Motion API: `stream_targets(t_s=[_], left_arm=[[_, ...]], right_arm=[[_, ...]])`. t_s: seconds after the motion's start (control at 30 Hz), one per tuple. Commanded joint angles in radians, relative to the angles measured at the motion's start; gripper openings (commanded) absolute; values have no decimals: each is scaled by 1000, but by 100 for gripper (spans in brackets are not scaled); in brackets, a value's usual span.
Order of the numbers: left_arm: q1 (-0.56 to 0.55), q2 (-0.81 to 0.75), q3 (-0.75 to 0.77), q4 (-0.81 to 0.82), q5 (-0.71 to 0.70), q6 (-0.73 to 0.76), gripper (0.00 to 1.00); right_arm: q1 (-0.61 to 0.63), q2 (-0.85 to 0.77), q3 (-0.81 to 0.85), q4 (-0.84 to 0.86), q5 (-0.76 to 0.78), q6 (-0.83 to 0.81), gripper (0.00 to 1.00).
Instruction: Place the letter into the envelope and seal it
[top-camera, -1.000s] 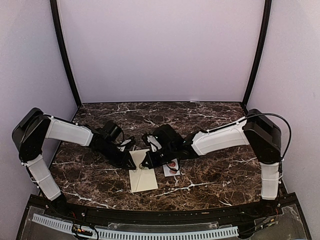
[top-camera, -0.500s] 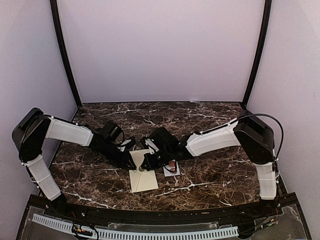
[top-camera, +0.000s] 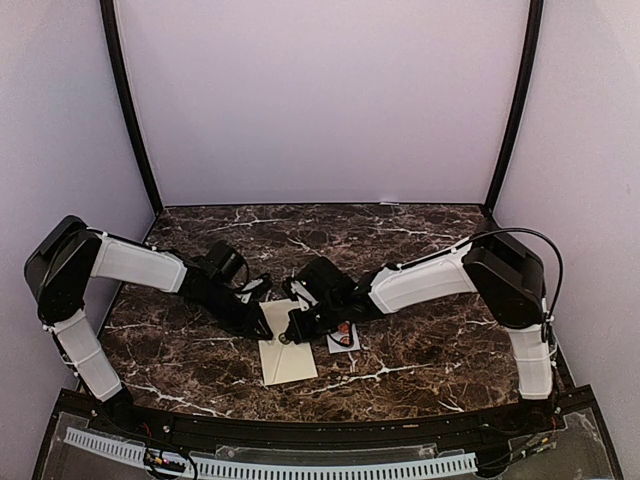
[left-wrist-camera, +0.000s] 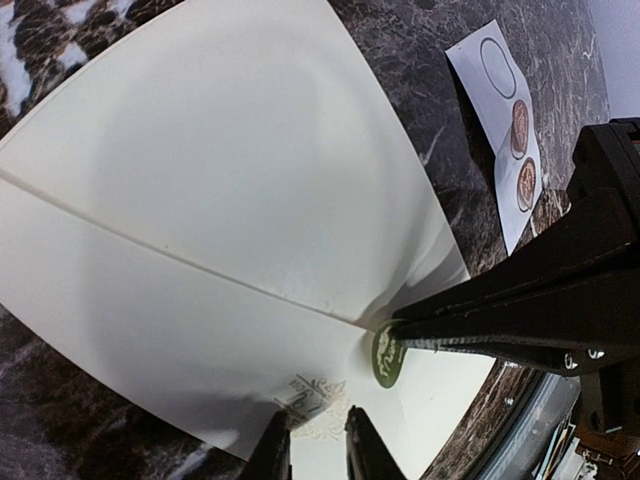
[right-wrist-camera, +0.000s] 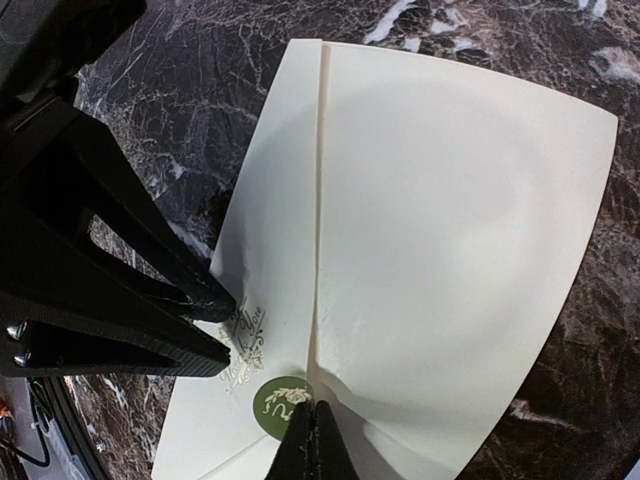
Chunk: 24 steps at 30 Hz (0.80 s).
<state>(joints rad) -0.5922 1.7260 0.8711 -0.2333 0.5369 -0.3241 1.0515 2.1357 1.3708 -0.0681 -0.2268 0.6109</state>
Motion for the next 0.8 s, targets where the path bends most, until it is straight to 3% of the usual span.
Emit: stream_targets(t_s=[0.0, 0.3, 0.77], left_arm=[[-14, 4, 5, -39, -8, 13, 20], [-27, -22, 32, 5, 20, -4, 20], [-34, -46, 15, 98, 66, -61, 12]], right_arm=[[9, 24, 25, -2, 17, 1, 0], [10, 31, 33, -8, 18, 0, 0], [10, 32, 35, -13, 21, -3, 0]])
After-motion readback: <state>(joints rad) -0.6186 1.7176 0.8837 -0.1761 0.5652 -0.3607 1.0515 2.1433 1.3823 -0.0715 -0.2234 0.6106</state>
